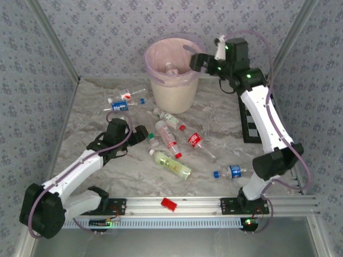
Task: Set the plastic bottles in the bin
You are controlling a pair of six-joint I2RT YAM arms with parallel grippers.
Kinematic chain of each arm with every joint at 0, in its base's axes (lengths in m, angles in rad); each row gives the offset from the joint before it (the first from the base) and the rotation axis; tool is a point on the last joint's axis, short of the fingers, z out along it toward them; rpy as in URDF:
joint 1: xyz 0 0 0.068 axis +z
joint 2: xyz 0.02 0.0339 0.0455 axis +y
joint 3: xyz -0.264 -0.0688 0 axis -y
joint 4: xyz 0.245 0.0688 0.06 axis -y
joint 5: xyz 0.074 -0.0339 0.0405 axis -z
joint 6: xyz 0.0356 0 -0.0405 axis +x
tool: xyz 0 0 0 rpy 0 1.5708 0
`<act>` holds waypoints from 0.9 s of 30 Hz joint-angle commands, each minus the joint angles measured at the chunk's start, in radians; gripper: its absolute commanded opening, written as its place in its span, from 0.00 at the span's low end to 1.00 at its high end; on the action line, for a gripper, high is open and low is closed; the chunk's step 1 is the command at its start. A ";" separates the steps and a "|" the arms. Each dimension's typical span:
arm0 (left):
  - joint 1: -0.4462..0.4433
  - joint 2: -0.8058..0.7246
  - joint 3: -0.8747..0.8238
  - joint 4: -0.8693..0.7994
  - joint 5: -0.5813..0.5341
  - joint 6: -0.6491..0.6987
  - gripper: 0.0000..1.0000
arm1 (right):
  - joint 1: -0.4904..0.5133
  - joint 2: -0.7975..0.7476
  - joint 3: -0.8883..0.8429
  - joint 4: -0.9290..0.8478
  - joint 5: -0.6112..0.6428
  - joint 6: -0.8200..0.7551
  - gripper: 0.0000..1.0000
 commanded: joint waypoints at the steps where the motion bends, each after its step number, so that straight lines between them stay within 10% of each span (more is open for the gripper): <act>1: 0.006 0.046 0.022 0.065 0.047 0.045 0.98 | -0.045 -0.083 -0.197 -0.047 0.108 0.296 1.00; 9: 0.018 0.177 0.020 0.167 0.122 0.074 0.99 | -0.085 -0.305 -0.494 -0.330 0.455 0.575 1.00; 18: 0.062 0.236 0.007 0.253 0.219 0.054 0.99 | -0.216 -0.610 -0.895 -0.536 0.360 0.888 0.97; 27: 0.086 0.308 0.040 0.277 0.267 0.072 0.99 | -0.041 -0.657 -1.083 -0.626 0.252 1.042 1.00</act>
